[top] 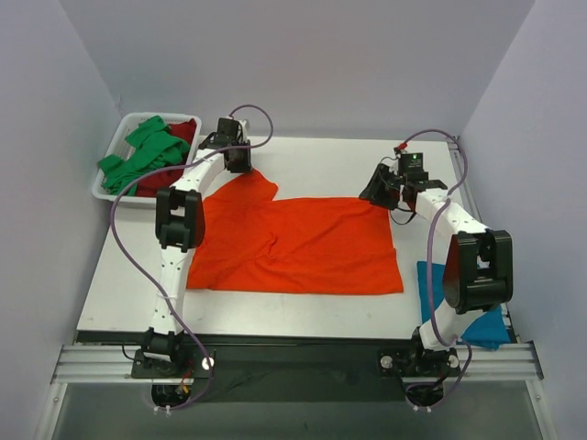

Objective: Fold and stack the t-shirts
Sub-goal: Grap the side of the flattened tshirt furthest away from the robot with both arms

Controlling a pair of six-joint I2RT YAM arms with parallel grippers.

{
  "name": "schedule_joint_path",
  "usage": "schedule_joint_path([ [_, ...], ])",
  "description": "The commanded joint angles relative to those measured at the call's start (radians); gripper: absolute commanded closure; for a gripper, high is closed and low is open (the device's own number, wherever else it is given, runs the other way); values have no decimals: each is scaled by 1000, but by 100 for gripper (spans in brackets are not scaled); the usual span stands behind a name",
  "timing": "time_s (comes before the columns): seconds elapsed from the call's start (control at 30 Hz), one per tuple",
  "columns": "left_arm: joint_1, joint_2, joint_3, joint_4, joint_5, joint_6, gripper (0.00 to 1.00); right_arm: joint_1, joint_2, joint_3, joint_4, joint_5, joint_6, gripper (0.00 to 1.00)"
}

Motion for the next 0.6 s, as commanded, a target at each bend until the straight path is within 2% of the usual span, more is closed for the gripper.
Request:
schedule_joint_path([
  [0.0, 1, -24, 2, 26, -2, 8, 69, -20, -35, -5, -1, 26, 5, 60],
  [0.13, -1, -61, -8, 52, -17, 5, 80, -52, -12, 1, -14, 44, 14, 60],
  [0.37, 1, -194, -126, 156, -42, -9, 94, -145, 94, 47, -23, 22, 56, 60],
  [0.57, 7, -286, -180, 213, -37, -8, 97, -179, 221, 128, -29, -5, 80, 60],
])
